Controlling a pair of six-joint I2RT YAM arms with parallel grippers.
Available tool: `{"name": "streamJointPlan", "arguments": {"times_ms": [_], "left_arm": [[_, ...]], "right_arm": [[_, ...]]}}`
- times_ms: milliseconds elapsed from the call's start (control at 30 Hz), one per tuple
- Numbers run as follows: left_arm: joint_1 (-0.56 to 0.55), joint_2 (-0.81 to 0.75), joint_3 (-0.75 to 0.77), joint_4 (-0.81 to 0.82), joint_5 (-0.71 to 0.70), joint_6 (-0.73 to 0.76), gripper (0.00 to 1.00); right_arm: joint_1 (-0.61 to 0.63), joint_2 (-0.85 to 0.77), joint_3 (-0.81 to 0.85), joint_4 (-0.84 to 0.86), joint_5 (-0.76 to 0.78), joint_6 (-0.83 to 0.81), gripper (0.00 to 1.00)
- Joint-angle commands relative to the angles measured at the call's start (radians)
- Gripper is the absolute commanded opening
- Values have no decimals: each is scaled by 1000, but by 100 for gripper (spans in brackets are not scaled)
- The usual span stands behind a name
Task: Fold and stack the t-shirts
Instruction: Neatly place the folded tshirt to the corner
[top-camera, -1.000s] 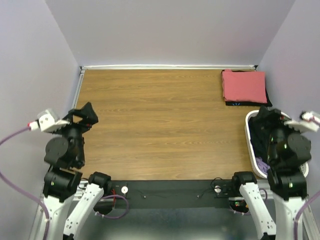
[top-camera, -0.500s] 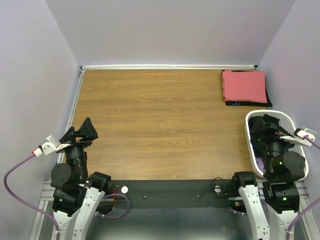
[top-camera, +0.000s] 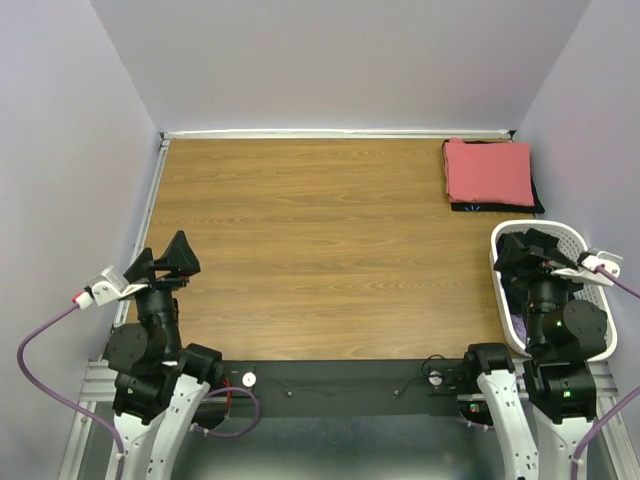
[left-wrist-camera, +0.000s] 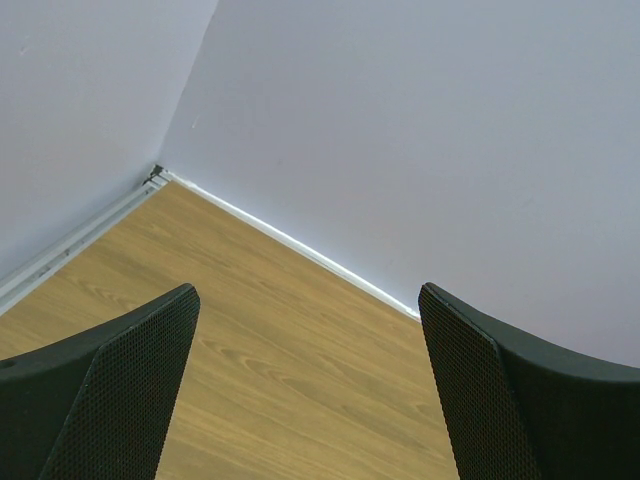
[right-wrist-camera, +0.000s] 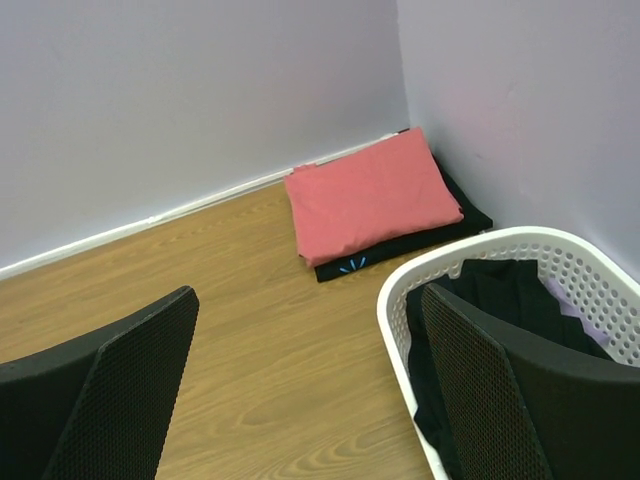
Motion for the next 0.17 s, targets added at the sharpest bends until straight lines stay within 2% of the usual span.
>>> {"name": "streamJointPlan", "arguments": {"times_ms": [0, 133], "left_arm": [[7, -39, -23, 72, -46, 16, 99], [6, -40, -27, 83, -23, 11, 99]], "right_arm": [[7, 18, -5, 27, -20, -31, 100], [7, 16, -8, 26, -25, -37, 100]]}}
